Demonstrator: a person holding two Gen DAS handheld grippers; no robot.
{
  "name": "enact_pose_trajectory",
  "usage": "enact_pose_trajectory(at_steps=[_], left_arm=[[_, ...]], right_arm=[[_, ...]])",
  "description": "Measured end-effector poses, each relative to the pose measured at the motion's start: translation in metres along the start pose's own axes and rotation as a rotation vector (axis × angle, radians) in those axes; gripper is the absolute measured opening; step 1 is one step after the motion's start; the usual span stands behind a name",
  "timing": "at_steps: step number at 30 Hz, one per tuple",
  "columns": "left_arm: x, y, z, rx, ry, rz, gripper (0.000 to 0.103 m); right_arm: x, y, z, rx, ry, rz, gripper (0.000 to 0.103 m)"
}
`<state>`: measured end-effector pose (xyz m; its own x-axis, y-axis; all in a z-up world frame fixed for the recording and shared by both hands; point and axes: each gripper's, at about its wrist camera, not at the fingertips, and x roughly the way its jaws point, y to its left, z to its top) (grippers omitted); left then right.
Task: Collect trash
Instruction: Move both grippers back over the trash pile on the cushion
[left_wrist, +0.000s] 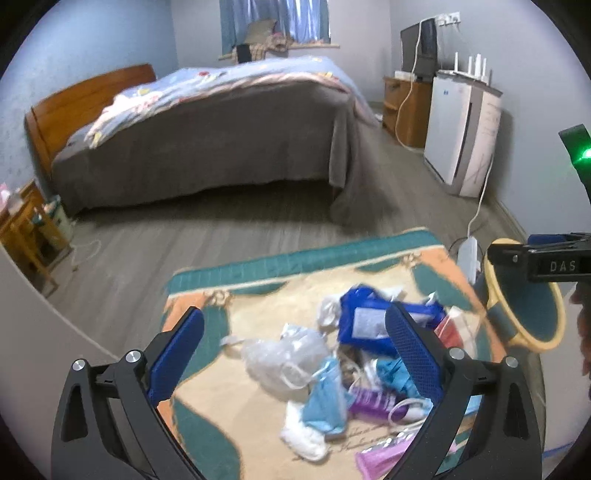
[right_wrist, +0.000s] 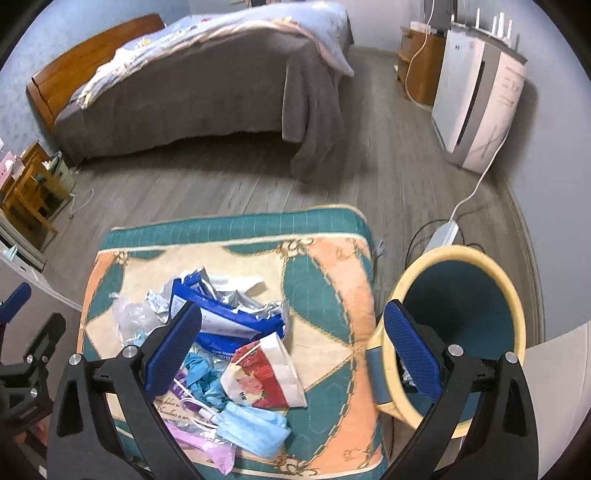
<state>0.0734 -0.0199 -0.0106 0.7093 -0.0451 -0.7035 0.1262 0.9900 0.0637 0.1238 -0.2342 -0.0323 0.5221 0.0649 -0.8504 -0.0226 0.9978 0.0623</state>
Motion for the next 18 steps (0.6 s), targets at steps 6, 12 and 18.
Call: enact_pose_trajectory(at_steps=[6, 12, 18], left_arm=[[0.001, 0.017, -0.003, 0.013, -0.024, -0.008, 0.097], [0.022, 0.017, -0.014, 0.073, 0.032, -0.029, 0.097], [0.047, 0.018, -0.031, 0.051, 0.132, -0.096, 0.097]], right_arm=[[0.027, 0.000, -0.010, 0.025, 0.064, -0.001, 0.097], [0.054, 0.008, -0.019, 0.028, 0.138, -0.020, 0.097], [0.075, 0.028, -0.031, -0.029, 0.213, -0.017, 0.097]])
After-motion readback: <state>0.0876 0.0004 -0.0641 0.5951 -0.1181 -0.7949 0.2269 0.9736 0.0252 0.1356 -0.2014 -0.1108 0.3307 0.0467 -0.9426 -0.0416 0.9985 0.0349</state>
